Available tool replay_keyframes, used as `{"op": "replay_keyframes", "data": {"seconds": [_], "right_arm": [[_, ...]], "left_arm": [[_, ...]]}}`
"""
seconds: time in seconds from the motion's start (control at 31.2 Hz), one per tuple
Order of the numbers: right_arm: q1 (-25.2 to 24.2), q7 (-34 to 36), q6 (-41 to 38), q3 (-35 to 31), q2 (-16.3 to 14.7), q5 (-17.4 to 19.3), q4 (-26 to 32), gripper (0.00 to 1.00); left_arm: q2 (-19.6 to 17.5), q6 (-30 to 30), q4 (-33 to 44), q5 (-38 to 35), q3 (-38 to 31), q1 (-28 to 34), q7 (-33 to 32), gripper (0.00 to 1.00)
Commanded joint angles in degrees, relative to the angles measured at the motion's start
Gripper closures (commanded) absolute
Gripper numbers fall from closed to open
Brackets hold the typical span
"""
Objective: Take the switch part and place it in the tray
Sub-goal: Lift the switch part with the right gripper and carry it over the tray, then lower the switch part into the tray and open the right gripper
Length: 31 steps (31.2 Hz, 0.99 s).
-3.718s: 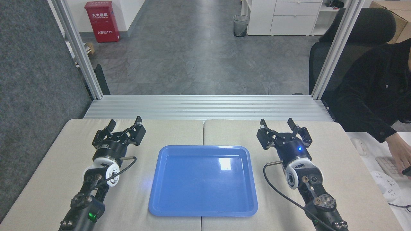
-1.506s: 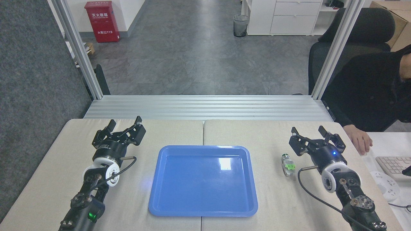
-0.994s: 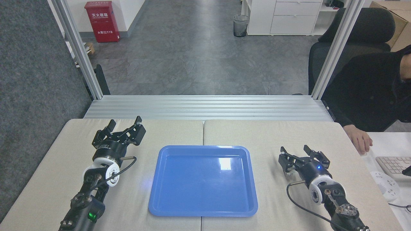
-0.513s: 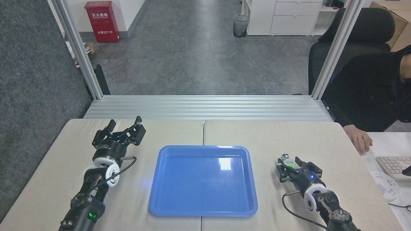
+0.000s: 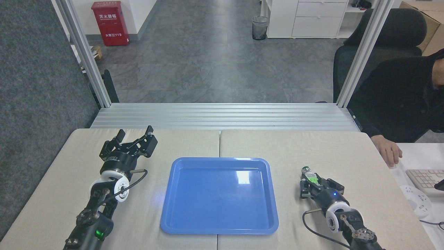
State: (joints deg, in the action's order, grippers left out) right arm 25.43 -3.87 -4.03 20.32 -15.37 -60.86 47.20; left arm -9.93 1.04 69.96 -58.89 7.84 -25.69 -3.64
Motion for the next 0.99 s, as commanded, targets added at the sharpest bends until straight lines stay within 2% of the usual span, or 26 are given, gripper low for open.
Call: {"op": "replay_keyframes", "data": {"seconds": [0.0, 0.1, 0.19, 0.29, 0.38, 0.48, 0.61, 0.71, 0.83, 0.96], "right_arm": [[0.1, -1.1, -0.4, -9.3, 2.6, 4.9, 10.9, 0.86], [0.1, -4.7, -0.3, -9.4, 4.6, 5.1, 19.8, 0.88], [0.1, -8.5, 0.2, -9.0, 8.9, 4.7, 27.3, 0.9], [-0.9, -11.7, 1.8, -3.7, 13.7, 3.3, 33.6, 0.91], [-2.3, -11.7, 5.1, 2.5, 15.0, 0.6, 36.6, 0.91], [-2.7, -11.5, 7.8, 6.8, 15.3, -2.3, 36.9, 0.92], [-2.6, -11.7, 10.9, 13.4, 18.7, -4.9, 35.6, 0.92], [-2.5, -11.7, 14.0, 18.9, 19.8, -7.1, 31.3, 0.92], [-2.3, -11.8, 16.6, 23.6, 21.6, -7.8, 23.3, 0.92], [-2.5, -11.7, 17.3, 25.6, 21.8, -8.6, 20.1, 0.92]], "left_arm": [[0.0, 0.0, 0.0, 0.0, 0.0, -0.1, 0.0, 0.0], [0.0, 0.0, 0.0, 0.0, 0.1, 0.0, 0.0, 0.0], [0.0, 0.0, 0.0, 0.0, 0.1, 0.0, 0.0, 0.0], [0.0, 0.0, 0.0, 0.0, 0.0, -0.1, 0.0, 0.0], [0.0, 0.0, 0.0, 0.0, 0.0, -0.1, 0.0, 0.0], [0.0, 0.0, 0.0, 0.0, 0.0, 0.0, 0.0, 0.0], [0.0, 0.0, 0.0, 0.0, 0.0, 0.0, 0.0, 0.0], [0.0, 0.0, 0.0, 0.0, 0.0, -0.1, 0.0, 0.0], [0.0, 0.0, 0.0, 0.0, 0.0, 0.0, 0.0, 0.0], [0.0, 0.0, 0.0, 0.0, 0.1, 0.0, 0.0, 0.0]]}}
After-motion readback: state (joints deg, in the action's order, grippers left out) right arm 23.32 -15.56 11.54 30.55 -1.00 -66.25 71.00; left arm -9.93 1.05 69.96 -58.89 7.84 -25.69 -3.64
